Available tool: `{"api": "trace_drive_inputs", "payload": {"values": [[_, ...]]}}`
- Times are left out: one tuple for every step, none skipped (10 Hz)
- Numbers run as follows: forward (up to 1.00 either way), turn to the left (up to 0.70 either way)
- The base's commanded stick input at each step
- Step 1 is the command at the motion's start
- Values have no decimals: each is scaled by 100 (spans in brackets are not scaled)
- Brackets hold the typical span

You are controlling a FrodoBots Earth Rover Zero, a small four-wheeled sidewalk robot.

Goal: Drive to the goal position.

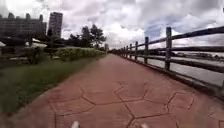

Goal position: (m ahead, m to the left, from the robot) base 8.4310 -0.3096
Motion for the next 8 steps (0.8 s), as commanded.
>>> {"api": "trace_drive_inputs", "payload": {"values": [[70, 0], [70, 0], [70, 0], [70, 0], [70, 0], [70, 0], [70, 0], [70, 0]]}}
